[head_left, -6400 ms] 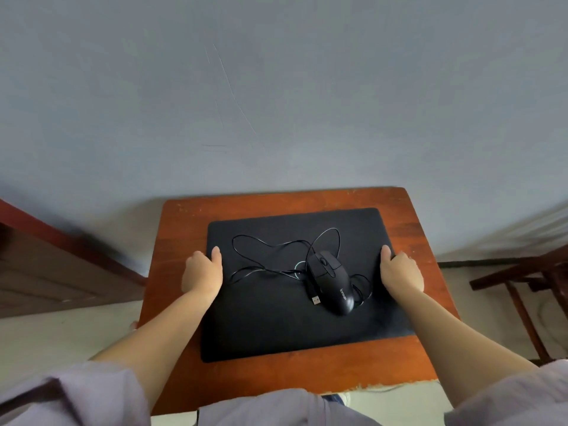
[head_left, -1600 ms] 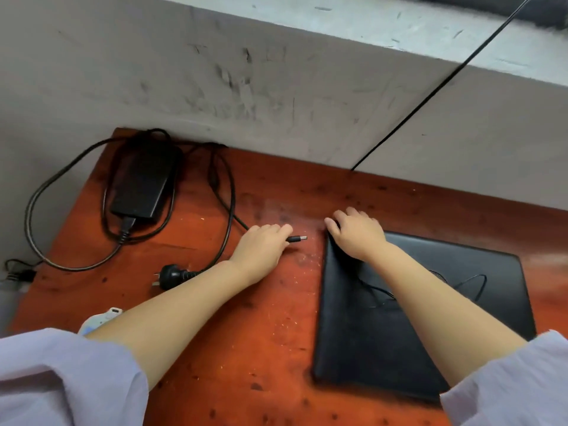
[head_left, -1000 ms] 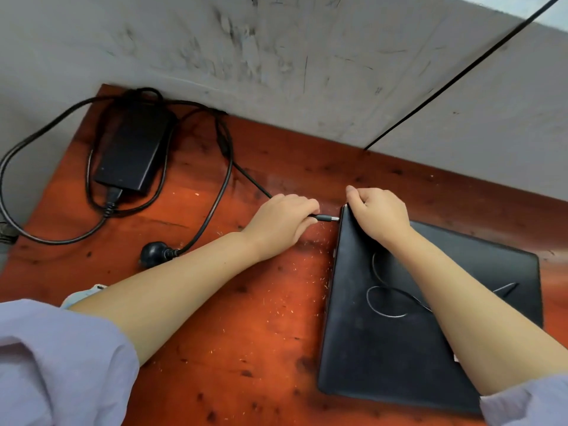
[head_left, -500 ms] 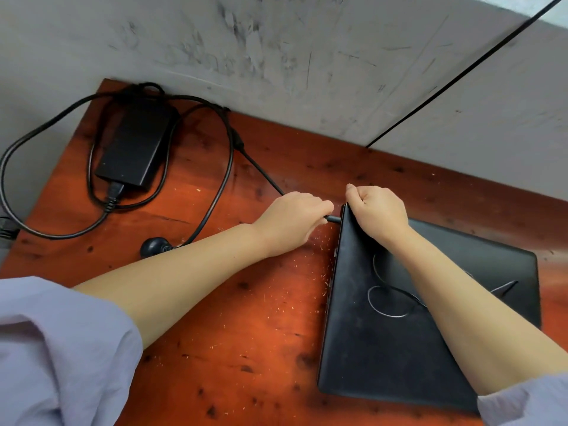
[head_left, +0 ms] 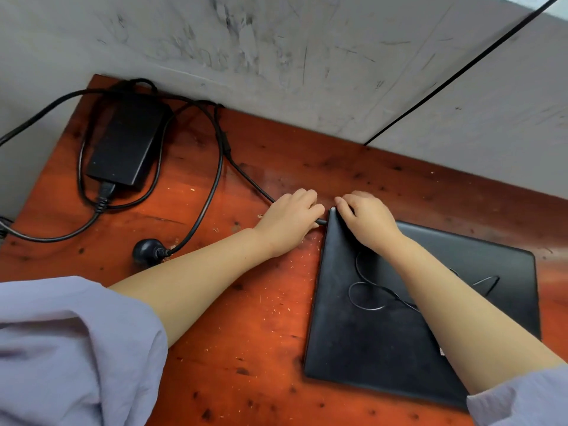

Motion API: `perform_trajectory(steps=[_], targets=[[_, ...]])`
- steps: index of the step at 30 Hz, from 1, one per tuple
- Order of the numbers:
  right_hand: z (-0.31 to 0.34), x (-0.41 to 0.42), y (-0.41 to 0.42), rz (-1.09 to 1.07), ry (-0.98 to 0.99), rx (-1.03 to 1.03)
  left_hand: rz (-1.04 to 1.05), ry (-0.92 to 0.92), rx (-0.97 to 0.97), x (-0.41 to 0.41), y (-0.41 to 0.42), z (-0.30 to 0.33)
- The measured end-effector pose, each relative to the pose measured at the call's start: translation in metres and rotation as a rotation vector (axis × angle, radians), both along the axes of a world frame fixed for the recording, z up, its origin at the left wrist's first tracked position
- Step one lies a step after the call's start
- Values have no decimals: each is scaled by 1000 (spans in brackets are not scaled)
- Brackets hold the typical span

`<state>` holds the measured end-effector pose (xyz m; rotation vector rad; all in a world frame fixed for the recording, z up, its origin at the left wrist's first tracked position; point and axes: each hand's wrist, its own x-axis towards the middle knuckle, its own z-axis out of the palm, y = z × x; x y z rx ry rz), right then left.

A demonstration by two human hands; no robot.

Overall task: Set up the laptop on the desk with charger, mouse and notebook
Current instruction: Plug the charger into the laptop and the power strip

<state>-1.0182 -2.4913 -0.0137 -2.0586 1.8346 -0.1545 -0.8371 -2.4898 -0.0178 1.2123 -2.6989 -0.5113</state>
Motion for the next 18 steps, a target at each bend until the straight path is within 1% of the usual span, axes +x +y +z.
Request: perform_trajectory(steps=[2, 4, 7, 10, 13, 16, 18], targets=[[-1, 1, 3, 17, 12, -27, 26, -19, -17, -1, 1, -3], [0, 3, 7, 26, 26, -44, 65, -45, 5, -3, 3, -5], [8, 5, 14, -16, 47, -19, 136, -96, 68, -5, 8, -3], [23, 8, 22, -57, 119, 19, 132, -132, 87, 1, 19, 6], [40, 14, 35, -48, 146, -61, 153, -79, 71, 24, 43, 19], [50, 37, 48, 20, 75, -157, 201, 2, -4, 59, 75, 35], [50, 65, 59, 52, -1, -128, 234, 69, -88, 87, 97, 46]])
